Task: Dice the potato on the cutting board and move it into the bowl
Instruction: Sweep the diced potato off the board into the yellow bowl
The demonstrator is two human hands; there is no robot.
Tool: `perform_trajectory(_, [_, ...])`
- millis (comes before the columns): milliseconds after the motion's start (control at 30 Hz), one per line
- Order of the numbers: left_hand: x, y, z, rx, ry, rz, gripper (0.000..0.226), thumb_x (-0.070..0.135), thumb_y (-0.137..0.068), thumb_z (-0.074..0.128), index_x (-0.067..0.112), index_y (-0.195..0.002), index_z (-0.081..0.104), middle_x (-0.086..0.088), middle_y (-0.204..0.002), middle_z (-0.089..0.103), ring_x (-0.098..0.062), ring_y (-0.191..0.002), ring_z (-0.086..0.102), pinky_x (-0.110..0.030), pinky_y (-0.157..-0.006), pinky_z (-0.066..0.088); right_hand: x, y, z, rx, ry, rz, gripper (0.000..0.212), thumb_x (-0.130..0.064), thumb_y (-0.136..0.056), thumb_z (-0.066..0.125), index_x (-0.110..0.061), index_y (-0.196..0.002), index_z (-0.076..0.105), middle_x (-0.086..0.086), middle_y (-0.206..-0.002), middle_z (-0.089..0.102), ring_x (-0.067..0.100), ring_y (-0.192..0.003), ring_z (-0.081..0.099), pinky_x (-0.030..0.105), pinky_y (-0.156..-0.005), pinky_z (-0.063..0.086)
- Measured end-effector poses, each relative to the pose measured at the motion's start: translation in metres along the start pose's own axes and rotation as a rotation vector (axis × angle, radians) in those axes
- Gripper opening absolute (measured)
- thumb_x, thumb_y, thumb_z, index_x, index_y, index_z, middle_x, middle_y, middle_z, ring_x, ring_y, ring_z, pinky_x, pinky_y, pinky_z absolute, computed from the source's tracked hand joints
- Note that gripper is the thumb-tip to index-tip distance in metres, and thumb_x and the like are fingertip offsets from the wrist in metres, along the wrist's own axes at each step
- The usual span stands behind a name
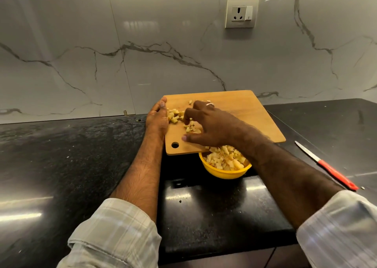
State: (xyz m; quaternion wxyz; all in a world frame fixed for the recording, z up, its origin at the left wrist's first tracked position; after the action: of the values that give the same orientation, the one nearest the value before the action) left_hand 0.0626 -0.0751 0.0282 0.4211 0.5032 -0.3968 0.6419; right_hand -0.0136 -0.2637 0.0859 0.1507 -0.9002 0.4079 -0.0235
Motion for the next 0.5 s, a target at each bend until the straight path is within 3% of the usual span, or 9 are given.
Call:
perform_trajectory(200, [-0.003, -0.003, -0.001, -0.008, 0.027, 0.002, 0.029, 0.035, -0.109, 0.055, 0.03, -0.131, 0.073, 0.002, -0.131, 0.071, -0.019, -0.117, 0.069, -0.041, -0.099, 0.06, -0.007, -0.023, 0.006, -0.116, 0.058, -0.08, 0.01, -0.042, -0.101, 0.058, -0.032, -0.103, 0.055, -0.008, -0.103, 0.05, 0.015, -0.099, 0.052, 0.033, -0.077, 0.045])
perform_trajectory(333, [-0.006, -0.006, -0.004, 0.005, -0.045, 0.047, 0.03, 0.039, -0.109, 0.055, 0.032, -0.131, 0.073, 0.006, -0.134, 0.069, -0.014, -0.122, 0.065, -0.038, -0.107, 0.055, 0.004, 0.004, 0.003, -0.139, 0.008, -0.038, 0.01, -0.038, -0.101, 0.056, -0.029, -0.097, 0.057, -0.011, -0.096, 0.054, 0.007, -0.085, 0.05, 0.033, -0.07, 0.044])
perform_trajectory(500, [-0.004, -0.002, -0.003, 0.015, -0.088, 0.073, 0.032, 0.039, -0.109, 0.053, 0.031, -0.135, 0.071, 0.006, -0.14, 0.066, -0.014, -0.128, 0.06, -0.034, -0.11, 0.051, 0.008, 0.037, 0.002, -0.136, -0.006, -0.004, 0.011, -0.038, -0.101, 0.056, -0.028, -0.104, 0.06, -0.008, -0.103, 0.057, 0.013, -0.09, 0.053, 0.034, -0.075, 0.047])
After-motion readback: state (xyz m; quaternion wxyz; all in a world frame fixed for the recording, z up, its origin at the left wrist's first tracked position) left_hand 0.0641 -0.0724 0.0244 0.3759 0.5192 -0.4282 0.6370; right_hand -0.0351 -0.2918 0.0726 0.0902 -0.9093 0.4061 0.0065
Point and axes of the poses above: each hand's wrist, its own y-axis away from the middle knuckle, its own z-axis out of the palm, x = y × z, the point moved 3 cm from there along -y, towards the middle knuckle
